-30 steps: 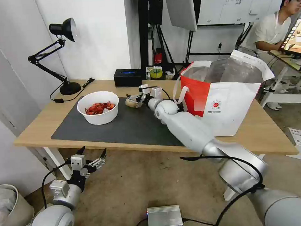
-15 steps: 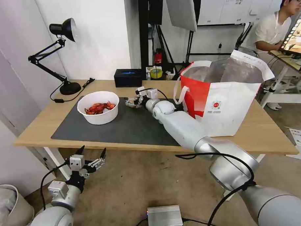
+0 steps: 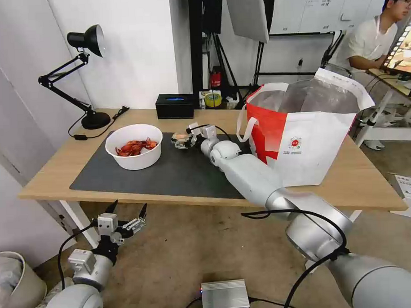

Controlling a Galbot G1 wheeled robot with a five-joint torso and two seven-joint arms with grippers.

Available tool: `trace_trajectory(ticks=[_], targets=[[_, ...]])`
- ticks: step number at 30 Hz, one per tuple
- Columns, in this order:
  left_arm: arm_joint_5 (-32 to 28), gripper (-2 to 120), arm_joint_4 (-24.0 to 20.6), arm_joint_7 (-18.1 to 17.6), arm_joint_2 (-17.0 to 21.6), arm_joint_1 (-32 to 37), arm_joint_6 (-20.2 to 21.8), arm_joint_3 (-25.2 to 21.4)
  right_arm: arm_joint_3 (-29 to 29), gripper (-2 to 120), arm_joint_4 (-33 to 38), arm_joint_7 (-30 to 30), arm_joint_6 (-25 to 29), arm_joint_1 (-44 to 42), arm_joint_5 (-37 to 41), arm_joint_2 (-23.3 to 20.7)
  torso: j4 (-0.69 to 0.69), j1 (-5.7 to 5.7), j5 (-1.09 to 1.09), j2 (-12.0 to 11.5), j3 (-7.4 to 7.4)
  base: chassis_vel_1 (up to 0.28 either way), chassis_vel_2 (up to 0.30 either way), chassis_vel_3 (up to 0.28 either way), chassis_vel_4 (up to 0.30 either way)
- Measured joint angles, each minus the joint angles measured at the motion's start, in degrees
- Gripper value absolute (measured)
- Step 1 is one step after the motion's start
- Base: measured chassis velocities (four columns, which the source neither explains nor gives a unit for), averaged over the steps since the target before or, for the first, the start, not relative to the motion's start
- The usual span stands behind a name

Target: Pick up the trash from the table and place it into the takeout bag.

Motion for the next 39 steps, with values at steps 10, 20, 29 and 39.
trace_trajectory(ticks=[10,20,29,39], targets=[[0.01,100,-0.24,0.02,-0.16,0.54,-0.4,-0.53,0.15,84,-0.05,0.09,0.0,-0.79,-0.11,-0.04,0.0,0.0,0.0,0.0,0.0,0.0,0.0,0.0,0.0],[0.0,100,-0.27,0.03,-0.13,0.76,-0.78,-0.95,0.58,48,1.41,1.08,-0.07,-1.98,0.34,-0.16,0.0,0.0,0.0,0.0,0.0,0.0,0.0,0.0,0.0],[0.0,100,-0.16,-0.02,-0.12,0.84,-1.11,-1.14,1.03,12,2.26,1.77,-0.32,-2.57,0.52,-0.83,0.0,0.0,0.0,0.0,0.0,0.0,0.0,0.0,0.0],[-0.01,100,-0.57,-0.12,-0.11,1.23,-1.22,-1.48,0.71,0,9.68,4.34,-1.55,-3.82,4.16,-4.48,0.02,0.0,0.0,0.0,0.0,0.0,0.0,0.0,0.0]])
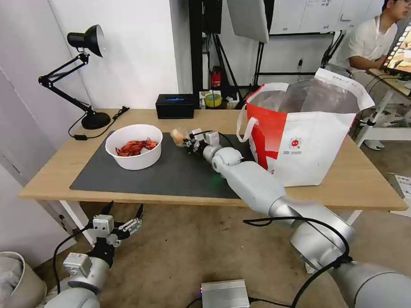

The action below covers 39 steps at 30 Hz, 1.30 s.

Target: Pick up the trash from the table and place it into the takeout bag.

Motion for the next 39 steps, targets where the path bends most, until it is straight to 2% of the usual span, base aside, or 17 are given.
trace_trajectory(ticks=[6,7,9,10,13,16,18,19,21,23,26,31,39], targets=[[-0.02,100,-0.83,-0.14,0.1,0.52,-0.07,-0.27,-1.83,0,15.7,4.17,-2.58,-2.76,5.36,-8.14,0.0,0.0,0.01,0.0,0.0,0.0,0.0,0.0,0.0],[-0.02,100,-0.83,-0.14,0.1,0.52,-0.07,-0.27,-1.83,0,15.7,4.17,-2.58,-2.76,5.36,-8.14,0.0,0.0,0.01,0.0,0.0,0.0,0.0,0.0,0.0],[-0.02,100,-1.17,-0.24,0.11,0.74,-0.08,-0.26,-1.98,0,21.27,5.47,-3.27,-4.31,6.84,-11.47,-0.02,0.0,0.01,0.0,0.0,0.0,0.0,0.0,0.0],[-0.02,100,-1.17,-0.24,0.11,0.74,-0.08,-0.26,-1.98,0,21.27,5.47,-3.27,-4.31,6.84,-11.47,-0.02,0.0,0.01,0.0,0.0,0.0,0.0,0.0,0.0],[0.06,100,-1.55,-0.3,-0.02,0.99,-0.09,-0.19,-2.01,0,28.06,6.68,-3.82,-6.17,8.44,-15.47,-0.03,0.0,0.01,0.0,0.0,0.0,0.0,0.0,0.0],[0.16,100,-1.66,-0.32,-0.1,1.12,-0.1,-0.19,-1.87,0,30.19,7.04,-3.98,-6.71,8.92,-16.6,-0.03,0.0,0.01,0.0,0.0,0.0,0.0,0.0,0.0],[0.46,100,-2.1,-0.36,-0.41,1.68,-0.28,-0.18,-0.34,0,37.42,8.21,-4.47,-8.57,10.61,-20.26,0.0,0.0,0.01,0.0,0.0,0.0,0.0,0.0,0.0],[0.46,100,-2.1,-0.36,-0.41,1.68,-0.28,-0.18,-0.34,0,37.42,8.21,-4.47,-8.57,10.61,-20.26,0.0,0.0,0.01,0.0,0.0,0.0,0.0,0.0,0.0],[0.9,100,-2.63,-0.37,-0.73,2.18,-0.61,-0.23,2.43,0,45.66,9.65,-5.35,-10.87,12.67,-25.12,-0.02,-0.01,0.01,0.0,0.0,0.0,0.0,0.0,0.0],[1.04,100,-2.73,-0.37,-0.82,2.27,-0.75,-0.23,3.33,0,48.08,10.08,-5.51,-11.64,13.1,-26.67,-0.02,0.0,0.01,0.01,0.0,0.0,0.0,0.0,0.0],[1.48,100,-3.14,-0.38,-1.15,2.5,-0.98,-0.1,6.54,0,55.5,10.99,-6.01,-14.23,14.6,-31.23,-0.02,-0.01,0.01,0.0,0.0,0.0,0.0,0.0,0.0],[1.84,100,-3.55,-0.39,-1.35,2.66,-1.01,0.18,10.22,0,61.7,11.37,-6.69,-17.08,16.35,-35.1,-0.02,-0.01,0.01,0.01,-0.01,0.0,0.0,0.0,0.0],[2.45,100,-4.46,-0.44,-1.51,2.91,-1.02,1.0,21.33,0,72.26,12.25,-7.31,-24.54,19.78,-42.35,-0.02,0.0,0.0,0.01,-0.01,0.0,0.0,0.0,0.0]])
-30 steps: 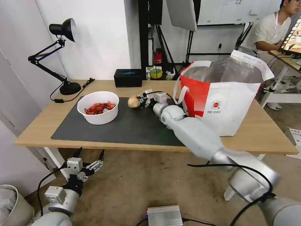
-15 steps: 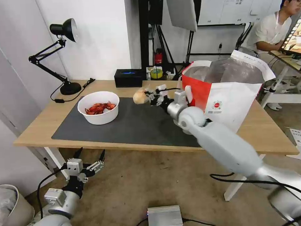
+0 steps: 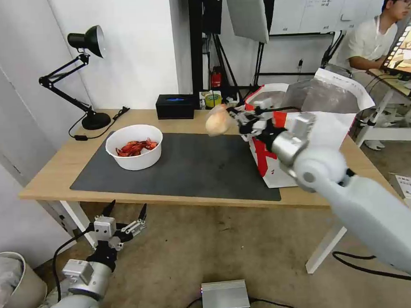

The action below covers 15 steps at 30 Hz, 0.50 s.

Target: Pick up the trash from the table and place it into the takeout bag.

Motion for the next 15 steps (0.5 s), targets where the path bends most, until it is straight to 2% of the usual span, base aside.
trace_trajectory(ticks=[4,7,15], targets=[[0.11,100,-0.11,-0.02,0.03,-0.05,0.0,0.28,3.32,0,2.02,0.3,-0.12,-1.69,1.29,-1.77,0.01,0.0,0.0,0.0,0.0,0.0,0.0,0.0,0.0],[0.25,100,-0.28,-0.03,0.06,-0.35,-0.02,0.88,8.31,0,3.91,0.99,-0.44,-3.6,3.84,-4.51,0.0,0.0,0.0,0.0,0.0,0.0,0.0,0.0,0.0],[0.38,100,0.1,-0.08,0.22,-1.12,-0.03,1.77,16.14,0,1.95,2.33,-1.22,-4.46,7.91,-10.27,0.0,0.0,0.0,0.0,0.01,0.0,0.0,0.0,0.0]])
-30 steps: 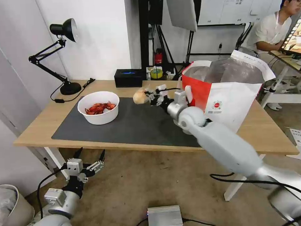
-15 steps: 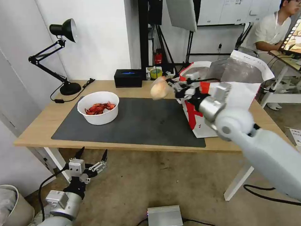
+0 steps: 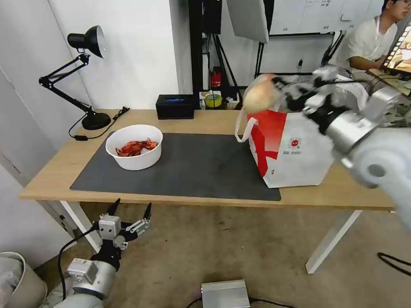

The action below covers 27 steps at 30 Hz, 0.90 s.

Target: Pick up the trash from the table and place it into the takeout bag.

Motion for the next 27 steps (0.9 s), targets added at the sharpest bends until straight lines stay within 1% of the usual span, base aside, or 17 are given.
trace_trajectory(ticks=[5,7,12,16,19,20,21,23,24,25,26,27], targets=[[0.01,100,0.62,-0.01,0.08,-0.63,-0.01,0.53,1.9,0,-2.19,0.92,-0.48,-0.29,0.56,-1.54,0.0,0.0,0.0,0.0,0.0,0.0,0.0,0.0,0.0],[0.02,100,1.34,-0.04,0.1,-1.45,-0.02,1.19,2.84,0,-4.85,1.79,-1.11,-0.48,0.37,-2.26,0.0,0.0,0.0,0.0,0.0,0.0,0.0,0.0,0.0],[0.04,100,2.23,-0.08,0.2,-2.22,-0.02,1.82,3.01,0,-7.9,2.76,-1.95,-0.49,-0.86,-2.14,0.0,0.01,0.01,0.0,0.0,0.0,0.0,0.0,0.0],[-0.04,100,3.07,-0.11,0.66,-2.86,-0.03,1.96,2.57,0,-10.36,4.52,-3.28,-0.28,-1.5,-1.09,0.0,0.0,0.01,0.0,0.0,0.0,0.0,0.0,0.0],[-0.23,100,3.57,-0.13,0.98,-3.18,-0.04,1.97,1.65,0,-11.0,7.98,-6.38,0.46,-1.49,-0.02,0.0,0.01,0.01,-0.01,0.0,0.0,0.0,0.0,0.0],[-0.23,100,3.57,-0.13,0.98,-3.18,-0.04,1.97,1.65,0,-11.0,7.98,-6.38,0.46,-1.49,-0.02,0.0,0.01,0.01,-0.01,0.0,0.0,0.0,0.0,0.0],[-0.31,100,3.63,-0.13,1.01,-3.2,-0.05,1.97,1.28,0,-11.0,9.2,-7.77,0.87,-1.04,0.23,0.0,0.0,0.0,-0.01,0.0,0.0,0.0,0.0,0.0],[-0.54,100,3.67,-0.14,1.02,-3.16,-0.13,1.97,0.42,0,-10.7,13.13,-12.38,2.26,1.49,0.58,0.01,0.01,0.0,0.0,0.01,0.0,0.0,0.0,0.0],[-0.54,100,3.67,-0.14,1.02,-3.16,-0.13,1.97,0.42,0,-10.7,13.13,-12.38,2.26,1.49,0.58,0.01,0.01,0.0,0.0,0.01,0.0,0.0,0.0,0.0],[-0.58,100,3.68,-0.14,1.01,-3.14,-0.18,1.97,0.02,0,-10.55,15.35,-14.29,3.02,3.25,0.68,0.0,0.01,0.0,0.0,0.0,0.0,0.0,0.0,0.0],[-0.6,100,3.7,-0.13,1.0,-3.13,-0.21,1.97,-0.75,0,-10.45,19.08,-17.13,4.52,6.27,0.93,0.01,0.01,0.0,0.0,0.0,0.0,0.0,0.0,0.0],[-0.61,100,3.71,-0.14,0.99,-3.12,-0.22,1.96,-1.19,0,-10.47,21.16,-18.68,5.52,8.14,1.05,0.01,0.0,0.0,-0.01,0.0,0.0,0.0,0.0,0.0]])
